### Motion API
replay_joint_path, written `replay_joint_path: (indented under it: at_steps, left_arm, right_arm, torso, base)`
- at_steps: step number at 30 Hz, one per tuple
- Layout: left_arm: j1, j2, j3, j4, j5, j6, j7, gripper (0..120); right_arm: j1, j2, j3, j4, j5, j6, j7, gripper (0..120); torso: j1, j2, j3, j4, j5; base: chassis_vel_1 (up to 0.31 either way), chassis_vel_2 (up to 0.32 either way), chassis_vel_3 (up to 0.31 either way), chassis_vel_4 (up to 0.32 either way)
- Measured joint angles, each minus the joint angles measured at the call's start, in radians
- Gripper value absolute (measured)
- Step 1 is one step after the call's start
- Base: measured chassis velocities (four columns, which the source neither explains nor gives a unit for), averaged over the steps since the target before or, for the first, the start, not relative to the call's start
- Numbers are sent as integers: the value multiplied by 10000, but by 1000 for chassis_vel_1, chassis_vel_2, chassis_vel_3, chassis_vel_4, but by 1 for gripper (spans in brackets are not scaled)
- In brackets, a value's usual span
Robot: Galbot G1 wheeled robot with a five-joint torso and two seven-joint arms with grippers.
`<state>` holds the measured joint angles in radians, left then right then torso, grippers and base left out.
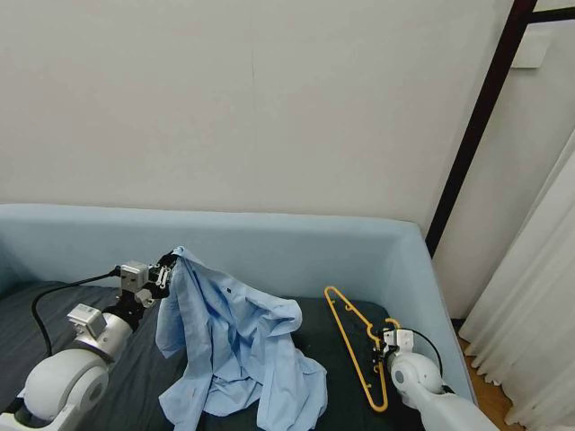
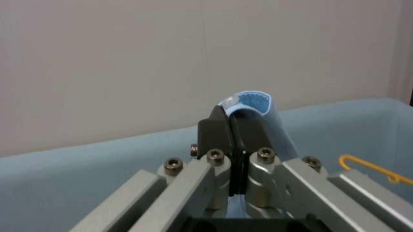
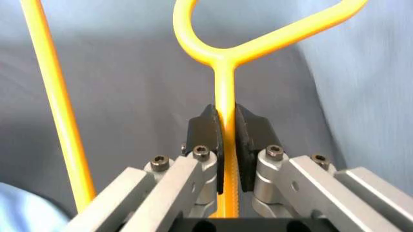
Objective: Pick up the clothes from the sofa and hang them on the clothes hanger.
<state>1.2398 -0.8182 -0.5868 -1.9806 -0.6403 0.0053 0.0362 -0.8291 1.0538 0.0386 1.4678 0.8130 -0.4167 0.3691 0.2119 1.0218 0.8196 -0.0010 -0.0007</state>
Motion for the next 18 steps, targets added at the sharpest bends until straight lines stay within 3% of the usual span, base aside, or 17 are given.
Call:
replay_joint_path:
  at_steps: [3, 5, 8, 9, 10, 12, 13, 18]
  left_arm:
    - [20, 4, -9, 24, -29, -21, 0, 0]
    - [32, 3, -35, 23, -61, -26, -4, 0]
    - [17, -12, -126, -69, -411, -22, -111, 0]
    - [4, -20, -144, -101, -496, -9, -130, 0]
    - [4, -20, -144, -101, -496, -9, -130, 0]
    - [33, -65, -228, -178, -609, 34, -182, 0]
    - [58, -99, -251, -216, -631, 56, -206, 0]
    - [80, -216, -173, -369, -640, 191, -250, 0]
  right_arm:
    - [-388, -636, -236, 1371, -1401, 1743, -1301, 4]
    - [-539, -863, -357, 1808, -1984, 2213, -1481, 4]
    - [-1229, -1580, -544, 2660, -5134, 4003, -1887, 4]
    - [-1398, -1719, -540, 2670, -6110, 4584, -1948, 4]
    - [-1398, -1719, -540, 2670, -6110, 4584, -1948, 4]
    - [-1745, -1947, -476, 2539, -8485, 5758, -2009, 4]
    - [-1942, -2065, -457, 2490, -9611, 5997, -1870, 4]
    - [-2266, -2249, -830, 2489, -11536, 5575, -960, 4]
  torso:
    - [0, 0, 0, -1, -1]
    - [0, 0, 0, -2, -1]
    - [0, 0, -1, -2, 0]
    - [-1, 0, -1, -3, 1]
    - [-1, 0, -1, -3, 1]
    - [0, 1, -1, -5, 5]
    - [-1, 0, -1, -4, 4]
    - [0, 0, -1, -5, 3]
  base:
    - [0, 0, 0, 0]
    - [0, 0, 0, 0]
    - [0, 0, 0, 0]
    - [0, 0, 0, 0]
    - [0, 0, 0, 0]
    - [0, 0, 0, 0]
    - [0, 0, 0, 0]
    - [0, 0, 0, 0]
